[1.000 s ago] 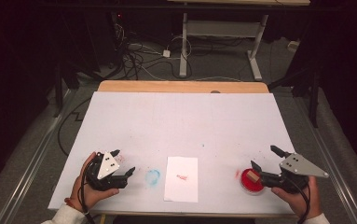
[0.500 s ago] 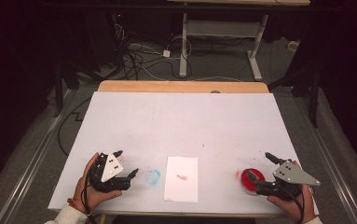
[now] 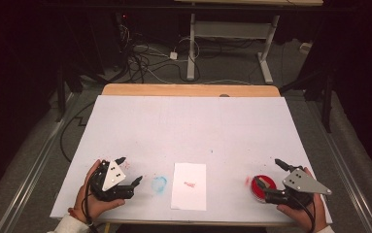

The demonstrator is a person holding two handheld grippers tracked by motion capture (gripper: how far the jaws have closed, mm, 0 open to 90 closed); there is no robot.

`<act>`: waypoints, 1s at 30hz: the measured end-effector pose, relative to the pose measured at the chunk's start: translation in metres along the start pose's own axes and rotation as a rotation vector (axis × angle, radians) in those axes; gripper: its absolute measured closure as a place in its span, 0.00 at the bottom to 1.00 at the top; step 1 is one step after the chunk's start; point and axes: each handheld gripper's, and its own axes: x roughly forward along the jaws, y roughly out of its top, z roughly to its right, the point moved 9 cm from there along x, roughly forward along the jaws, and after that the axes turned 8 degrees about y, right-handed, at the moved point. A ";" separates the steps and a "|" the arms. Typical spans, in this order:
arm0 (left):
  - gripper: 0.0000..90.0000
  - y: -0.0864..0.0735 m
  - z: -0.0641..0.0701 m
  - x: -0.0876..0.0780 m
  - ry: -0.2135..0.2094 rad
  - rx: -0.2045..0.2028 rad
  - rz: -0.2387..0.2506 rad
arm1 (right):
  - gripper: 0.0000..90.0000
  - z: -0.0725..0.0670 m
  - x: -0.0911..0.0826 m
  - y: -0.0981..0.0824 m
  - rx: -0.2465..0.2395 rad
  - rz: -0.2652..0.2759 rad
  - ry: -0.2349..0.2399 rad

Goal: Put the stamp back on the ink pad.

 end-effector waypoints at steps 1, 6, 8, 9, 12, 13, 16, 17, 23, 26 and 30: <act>0.21 0.000 0.000 0.000 -0.002 -0.001 0.001 | 0.17 0.000 0.000 0.000 -0.001 0.000 -0.001; 0.21 0.000 0.001 0.000 -0.004 0.000 -0.002 | 0.17 0.000 0.000 0.001 -0.003 0.001 -0.002; 0.21 0.000 0.001 0.001 -0.004 0.000 -0.004 | 0.17 0.000 0.000 0.001 -0.004 0.002 -0.002; 0.21 0.000 0.001 0.001 -0.006 0.001 -0.005 | 0.17 0.000 0.000 0.001 -0.007 0.004 0.000; 0.21 0.000 0.002 0.001 -0.007 0.003 -0.006 | 0.17 0.000 -0.001 0.002 -0.010 0.007 -0.001; 0.21 0.000 0.002 0.001 -0.007 0.003 -0.005 | 0.17 0.000 -0.001 0.002 -0.010 0.008 0.000; 0.21 0.000 0.001 0.001 -0.005 -0.001 -0.004 | 0.17 -0.001 -0.001 0.002 -0.012 0.006 0.000; 0.21 0.000 0.001 0.001 -0.005 -0.001 -0.004 | 0.17 -0.001 -0.001 0.002 -0.012 0.007 0.002; 0.21 -0.001 0.001 0.002 -0.006 0.001 -0.012 | 0.17 0.000 -0.001 0.003 -0.011 0.010 -0.001; 0.21 -0.001 0.001 0.002 -0.004 0.001 -0.013 | 0.17 0.000 -0.001 0.004 -0.011 0.015 -0.001; 0.21 -0.001 0.000 0.002 -0.005 -0.003 -0.015 | 0.17 0.001 -0.001 0.004 -0.012 0.019 -0.001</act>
